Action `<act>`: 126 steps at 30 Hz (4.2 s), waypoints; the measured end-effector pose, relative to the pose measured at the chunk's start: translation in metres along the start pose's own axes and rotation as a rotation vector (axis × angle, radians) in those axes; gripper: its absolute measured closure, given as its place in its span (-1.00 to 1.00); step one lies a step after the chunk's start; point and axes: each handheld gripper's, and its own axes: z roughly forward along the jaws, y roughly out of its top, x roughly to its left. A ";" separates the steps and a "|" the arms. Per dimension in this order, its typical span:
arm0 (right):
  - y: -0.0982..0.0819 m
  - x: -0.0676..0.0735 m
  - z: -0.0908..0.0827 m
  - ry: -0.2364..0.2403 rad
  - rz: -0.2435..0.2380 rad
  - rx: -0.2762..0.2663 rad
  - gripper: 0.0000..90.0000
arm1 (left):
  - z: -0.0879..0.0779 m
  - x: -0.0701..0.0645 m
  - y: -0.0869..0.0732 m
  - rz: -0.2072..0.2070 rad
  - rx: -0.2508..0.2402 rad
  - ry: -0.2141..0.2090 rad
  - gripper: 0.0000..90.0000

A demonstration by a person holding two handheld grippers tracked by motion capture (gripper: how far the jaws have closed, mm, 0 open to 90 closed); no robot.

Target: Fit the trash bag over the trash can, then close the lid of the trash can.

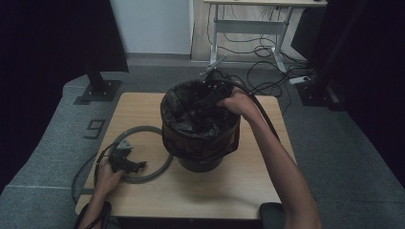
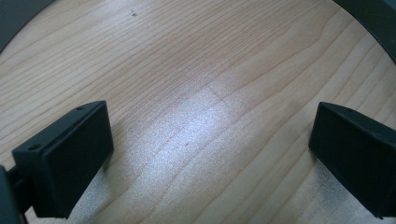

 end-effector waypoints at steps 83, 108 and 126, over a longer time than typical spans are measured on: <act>-0.343 0.012 0.060 -0.194 0.375 -0.022 -1.00 | 0.000 -0.001 0.000 -0.010 0.000 0.010 -1.00; -0.337 0.012 0.065 -0.223 0.403 -0.020 -1.00 | -0.019 0.011 0.013 0.031 0.009 0.089 -1.00; -0.337 0.012 0.066 -0.223 0.404 -0.020 -1.00 | -0.019 0.073 0.016 -0.092 0.005 0.186 -1.00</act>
